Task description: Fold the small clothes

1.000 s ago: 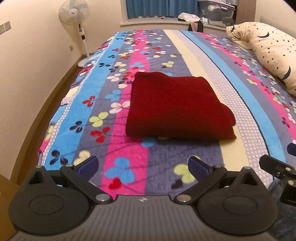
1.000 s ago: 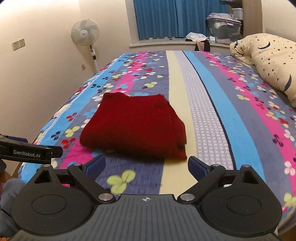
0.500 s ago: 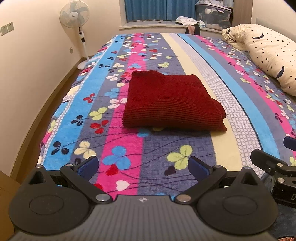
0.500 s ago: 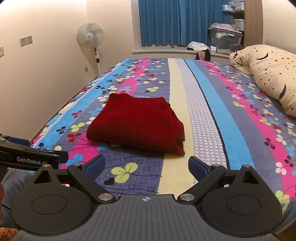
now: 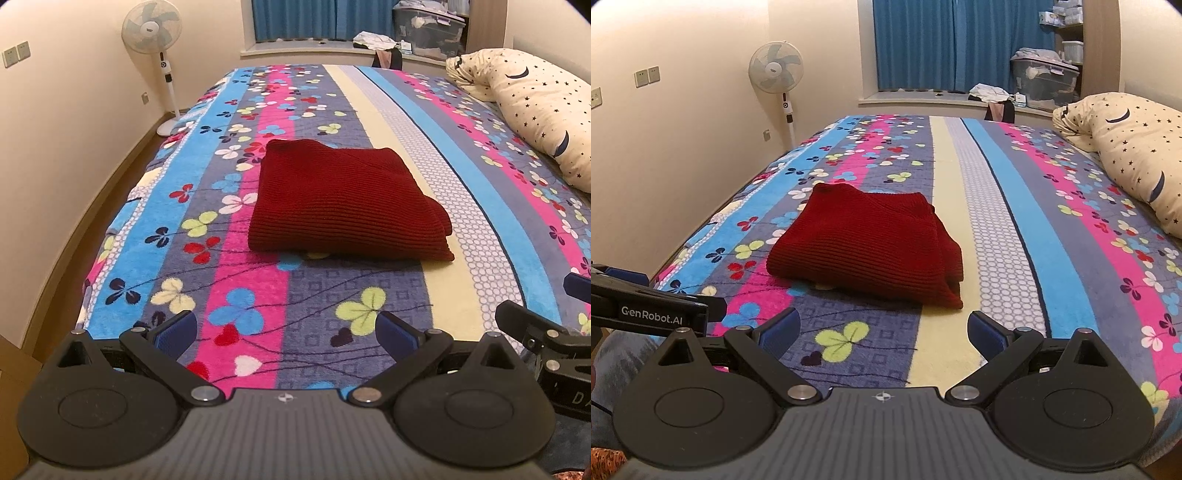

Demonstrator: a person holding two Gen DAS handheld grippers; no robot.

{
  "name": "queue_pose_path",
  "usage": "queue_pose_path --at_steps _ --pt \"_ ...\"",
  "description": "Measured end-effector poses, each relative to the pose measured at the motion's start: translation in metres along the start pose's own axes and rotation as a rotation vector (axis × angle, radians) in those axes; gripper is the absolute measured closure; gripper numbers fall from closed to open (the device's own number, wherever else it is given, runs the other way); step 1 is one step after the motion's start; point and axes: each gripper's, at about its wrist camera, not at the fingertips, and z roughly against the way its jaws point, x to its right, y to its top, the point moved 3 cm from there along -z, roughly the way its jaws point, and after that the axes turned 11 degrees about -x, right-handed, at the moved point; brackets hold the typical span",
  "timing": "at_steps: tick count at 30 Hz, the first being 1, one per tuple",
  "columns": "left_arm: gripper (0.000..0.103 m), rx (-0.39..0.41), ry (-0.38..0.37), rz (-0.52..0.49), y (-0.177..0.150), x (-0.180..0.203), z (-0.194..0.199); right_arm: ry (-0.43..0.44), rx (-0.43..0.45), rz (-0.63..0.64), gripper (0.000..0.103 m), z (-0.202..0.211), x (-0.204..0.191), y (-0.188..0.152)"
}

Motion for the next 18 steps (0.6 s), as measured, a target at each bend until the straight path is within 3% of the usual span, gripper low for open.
queue_pose_path --at_steps 18 --pt "0.000 -0.004 0.007 -0.003 -0.0010 0.0008 -0.0002 0.001 -0.002 0.003 0.005 -0.0013 -0.0021 -0.0010"
